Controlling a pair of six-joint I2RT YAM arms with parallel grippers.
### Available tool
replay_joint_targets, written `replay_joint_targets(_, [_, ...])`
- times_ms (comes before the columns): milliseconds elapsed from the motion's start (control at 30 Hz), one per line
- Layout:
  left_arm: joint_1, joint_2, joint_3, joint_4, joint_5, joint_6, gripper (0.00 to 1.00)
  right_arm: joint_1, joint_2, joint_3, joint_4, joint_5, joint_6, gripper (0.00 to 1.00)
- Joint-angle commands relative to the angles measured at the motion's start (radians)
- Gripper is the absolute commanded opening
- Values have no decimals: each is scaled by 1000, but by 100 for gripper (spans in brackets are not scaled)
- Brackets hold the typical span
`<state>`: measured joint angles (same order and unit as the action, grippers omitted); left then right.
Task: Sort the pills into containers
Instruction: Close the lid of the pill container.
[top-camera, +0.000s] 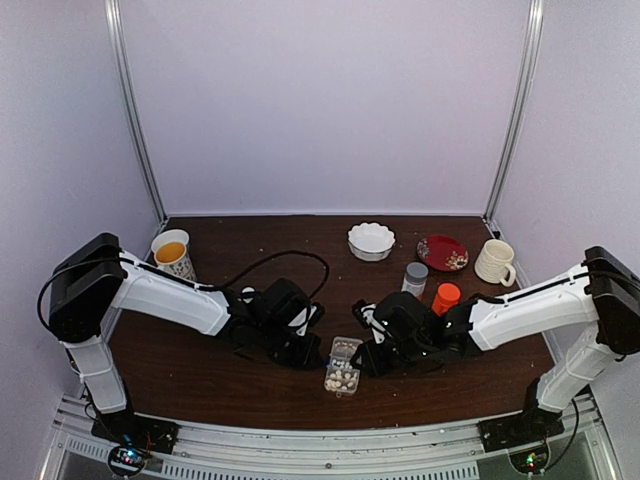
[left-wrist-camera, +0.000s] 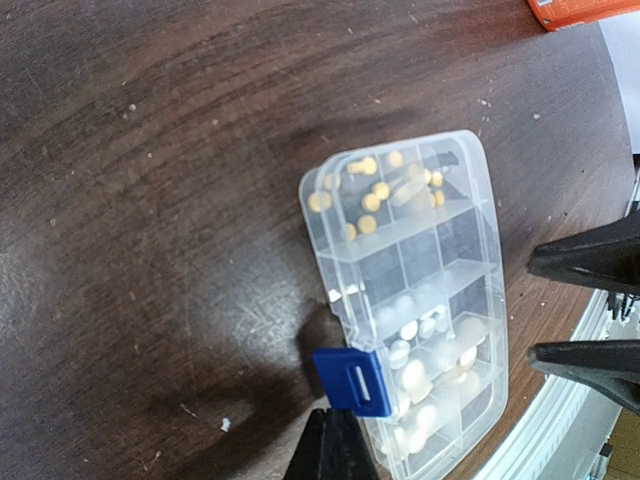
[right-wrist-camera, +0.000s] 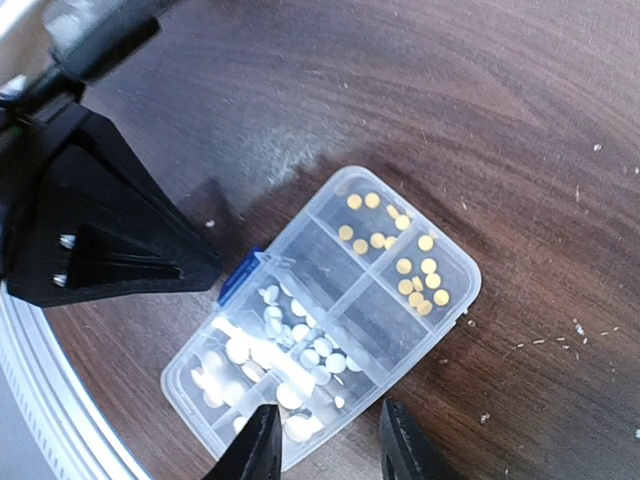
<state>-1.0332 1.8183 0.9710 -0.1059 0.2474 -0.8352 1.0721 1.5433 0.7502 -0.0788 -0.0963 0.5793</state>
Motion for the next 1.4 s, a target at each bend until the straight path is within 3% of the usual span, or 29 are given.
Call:
replay_joint_targets(0, [3, 10, 25, 25, 6, 16, 0, 2, 56, 10, -1, 18, 3, 35])
replay_joint_targets(300, [0, 27, 30, 32, 32, 16, 0, 3, 142, 50, 14, -15, 7, 33])
replay_joint_targets(833, [-5, 89, 83, 19, 27, 21, 0, 3, 143, 54, 26, -29, -7, 31])
replay_joint_targets(1367, [-16, 155, 106, 271, 236, 24, 0, -2, 155, 50, 97, -49, -19, 32])
